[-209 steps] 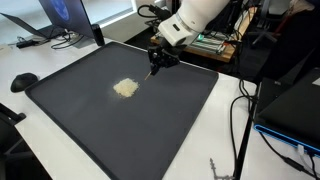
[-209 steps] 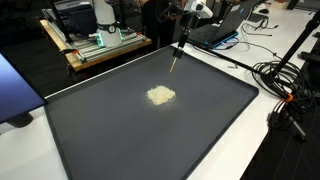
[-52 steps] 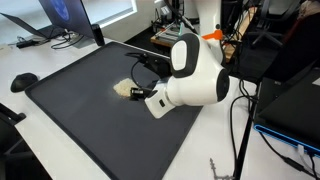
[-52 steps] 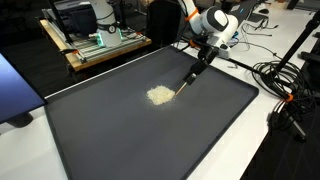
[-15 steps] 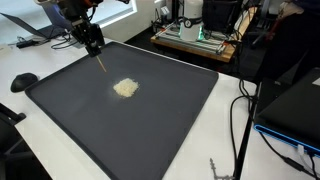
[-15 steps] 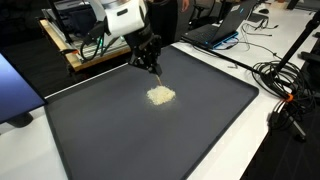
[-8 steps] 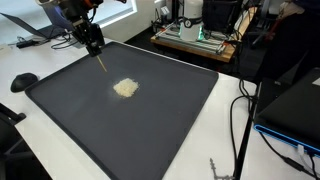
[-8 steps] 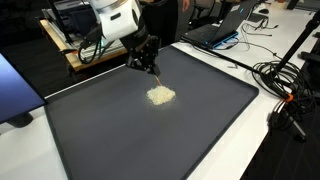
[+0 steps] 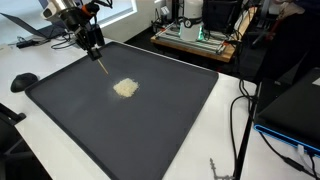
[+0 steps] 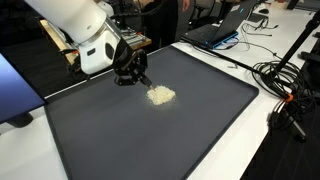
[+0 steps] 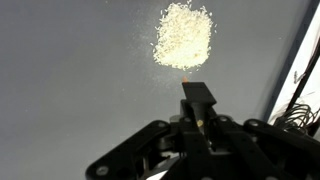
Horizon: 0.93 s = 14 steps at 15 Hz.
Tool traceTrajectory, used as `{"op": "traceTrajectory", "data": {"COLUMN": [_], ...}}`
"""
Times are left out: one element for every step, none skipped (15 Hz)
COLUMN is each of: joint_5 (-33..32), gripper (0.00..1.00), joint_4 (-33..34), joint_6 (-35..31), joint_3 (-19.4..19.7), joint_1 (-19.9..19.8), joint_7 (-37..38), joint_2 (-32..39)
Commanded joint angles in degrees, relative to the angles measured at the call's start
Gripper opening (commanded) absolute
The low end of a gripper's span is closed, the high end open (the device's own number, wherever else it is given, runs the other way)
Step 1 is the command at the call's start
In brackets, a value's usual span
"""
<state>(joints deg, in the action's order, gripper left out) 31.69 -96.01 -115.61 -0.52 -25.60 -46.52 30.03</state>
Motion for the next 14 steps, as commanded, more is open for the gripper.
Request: {"op": "traceTrajectory", "data": {"joint_5": [4.3, 5.1, 5.6, 6.2, 6.7, 7.1, 7.5, 7.9, 8.4, 8.8, 9.2, 9.8, 10.6, 11.6], "gripper": [0.03, 0.03, 0.03, 0.03, 0.03, 0.03, 0.03, 0.03, 0.03, 0.03, 0.03, 0.03, 0.03, 0.03], "joint_4": [6.0, 7.0, 8.0, 8.9, 9.8, 10.6, 11.3, 12.0, 12.3, 12.7, 12.7, 12.5, 12.1, 11.7], "joint_6": [4.5, 4.8, 5.3, 5.8, 6.2, 6.5, 6.4, 6.3, 6.1, 6.1, 5.9, 5.8, 5.5, 5.0], "joint_3": [0.2, 0.2, 0.2, 0.1, 0.1, 0.1, 0.1, 0.0, -0.1, -0.1, -0.2, -0.2, -0.2, -0.1], "joint_1": [-2.6, -3.0, -3.4, -3.8, -4.0, -4.1, -4.2, -4.3, -4.3, -4.4, -4.6, -4.8, -5.0, -5.2], "joint_7": [-2.1, -2.2, -2.2, -2.2, -2.0, -1.8, -1.8, -1.6, -1.5, -1.6, -1.6, -1.6, -1.7, -1.7], "joint_2": [5.5, 6.8, 7.9, 9.1, 10.0, 11.1, 12.1, 13.1, 13.8, 14.5, 14.9, 15.0, 15.0, 14.8]}}
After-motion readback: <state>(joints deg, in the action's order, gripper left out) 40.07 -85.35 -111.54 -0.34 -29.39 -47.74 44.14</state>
